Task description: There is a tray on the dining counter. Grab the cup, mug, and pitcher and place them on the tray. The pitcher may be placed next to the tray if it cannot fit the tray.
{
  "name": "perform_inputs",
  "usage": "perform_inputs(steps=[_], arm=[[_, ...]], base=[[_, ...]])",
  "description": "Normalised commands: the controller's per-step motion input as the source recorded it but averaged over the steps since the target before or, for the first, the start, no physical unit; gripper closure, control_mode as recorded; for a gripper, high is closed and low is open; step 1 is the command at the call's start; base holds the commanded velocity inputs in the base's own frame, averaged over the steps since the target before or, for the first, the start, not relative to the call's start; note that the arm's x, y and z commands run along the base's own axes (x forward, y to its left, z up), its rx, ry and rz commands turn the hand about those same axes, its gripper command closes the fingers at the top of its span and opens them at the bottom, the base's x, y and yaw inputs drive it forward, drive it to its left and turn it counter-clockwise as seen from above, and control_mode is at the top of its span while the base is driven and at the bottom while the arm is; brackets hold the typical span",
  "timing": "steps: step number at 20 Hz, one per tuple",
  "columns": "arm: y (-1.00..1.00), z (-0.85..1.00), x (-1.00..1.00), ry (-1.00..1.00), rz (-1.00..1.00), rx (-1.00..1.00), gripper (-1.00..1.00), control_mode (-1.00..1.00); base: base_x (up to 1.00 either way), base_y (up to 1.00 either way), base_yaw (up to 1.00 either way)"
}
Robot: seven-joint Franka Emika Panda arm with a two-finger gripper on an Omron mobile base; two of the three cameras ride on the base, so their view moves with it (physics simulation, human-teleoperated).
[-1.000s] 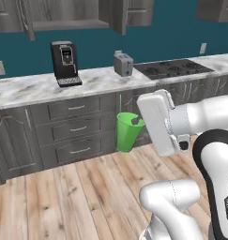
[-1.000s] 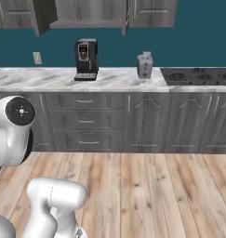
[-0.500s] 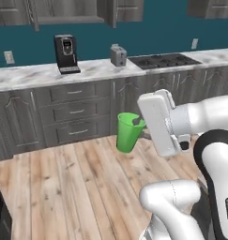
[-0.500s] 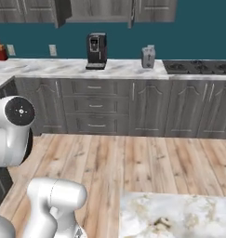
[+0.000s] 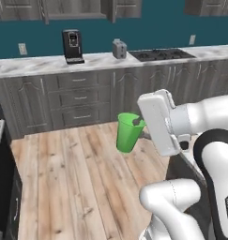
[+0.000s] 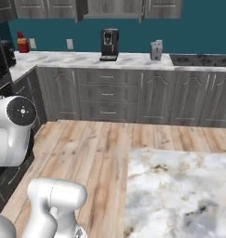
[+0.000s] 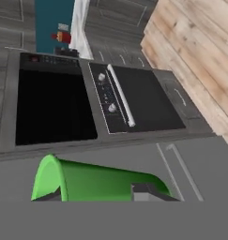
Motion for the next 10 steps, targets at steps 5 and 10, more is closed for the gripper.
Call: perform_inputs(steps=[5,10], arm=[[0.00,0.00,0.00,0.00,0.00,0.00,1.00,1.00],[0.00,0.00,0.00,0.00,0.00,0.00,1.00,1.00]], base=[[-1.00,0.02,0.11],[-1.00,-0.27,0.06]])
